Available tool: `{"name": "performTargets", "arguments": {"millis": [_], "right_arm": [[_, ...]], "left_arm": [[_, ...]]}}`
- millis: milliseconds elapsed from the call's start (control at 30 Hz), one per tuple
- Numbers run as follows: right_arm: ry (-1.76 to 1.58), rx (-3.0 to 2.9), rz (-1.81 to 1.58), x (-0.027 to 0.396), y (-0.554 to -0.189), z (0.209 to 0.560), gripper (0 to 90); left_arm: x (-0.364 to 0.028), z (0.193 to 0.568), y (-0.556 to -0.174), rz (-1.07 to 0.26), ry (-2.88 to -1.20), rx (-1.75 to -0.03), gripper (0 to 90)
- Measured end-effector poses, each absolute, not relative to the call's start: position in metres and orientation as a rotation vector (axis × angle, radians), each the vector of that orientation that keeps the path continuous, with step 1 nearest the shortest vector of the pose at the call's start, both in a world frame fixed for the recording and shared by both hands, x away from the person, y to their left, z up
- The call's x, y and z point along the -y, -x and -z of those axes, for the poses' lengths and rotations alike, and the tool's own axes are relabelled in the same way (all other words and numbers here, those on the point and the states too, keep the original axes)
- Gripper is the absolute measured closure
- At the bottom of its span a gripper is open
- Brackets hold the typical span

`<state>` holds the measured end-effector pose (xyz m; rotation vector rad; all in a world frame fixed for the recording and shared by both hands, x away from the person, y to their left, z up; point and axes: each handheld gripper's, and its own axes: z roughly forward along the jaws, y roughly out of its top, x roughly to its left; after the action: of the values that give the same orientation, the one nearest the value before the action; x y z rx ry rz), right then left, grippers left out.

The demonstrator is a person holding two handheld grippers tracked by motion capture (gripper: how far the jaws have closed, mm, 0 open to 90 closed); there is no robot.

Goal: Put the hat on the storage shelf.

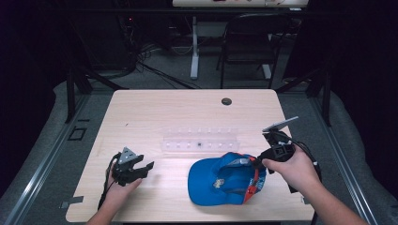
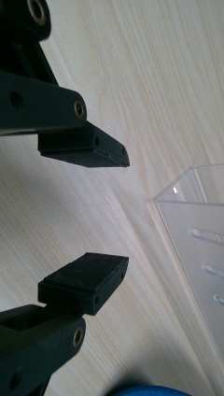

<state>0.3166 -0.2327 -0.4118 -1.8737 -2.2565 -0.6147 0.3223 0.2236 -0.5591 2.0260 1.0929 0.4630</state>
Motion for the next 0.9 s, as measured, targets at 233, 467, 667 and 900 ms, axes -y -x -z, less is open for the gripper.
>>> {"name": "performTargets", "arguments": {"millis": [233, 467, 667, 900], "right_arm": [[1.893, 2.222, 0.601, 0.238, -0.326, 0.395, 78.0], [1.876, 2.220, 0.540, 0.239, -0.333, 0.389, 78.0], [1.943, 2.173, 0.560, 0.238, -0.339, 0.379, 78.0], [1.955, 2.118, 0.582, 0.239, -0.343, 0.362, 78.0]], "left_arm": [[-0.223, 0.559, -0.322, -0.460, -2.024, -1.096, 45.9], [-0.224, 0.559, -0.323, -0.465, -2.023, -1.092, 45.8], [-0.224, 0.559, -0.323, -0.464, -2.022, -1.092, 45.8], [-0.224, 0.560, -0.323, -0.459, -2.032, -1.091, 45.7]]}}
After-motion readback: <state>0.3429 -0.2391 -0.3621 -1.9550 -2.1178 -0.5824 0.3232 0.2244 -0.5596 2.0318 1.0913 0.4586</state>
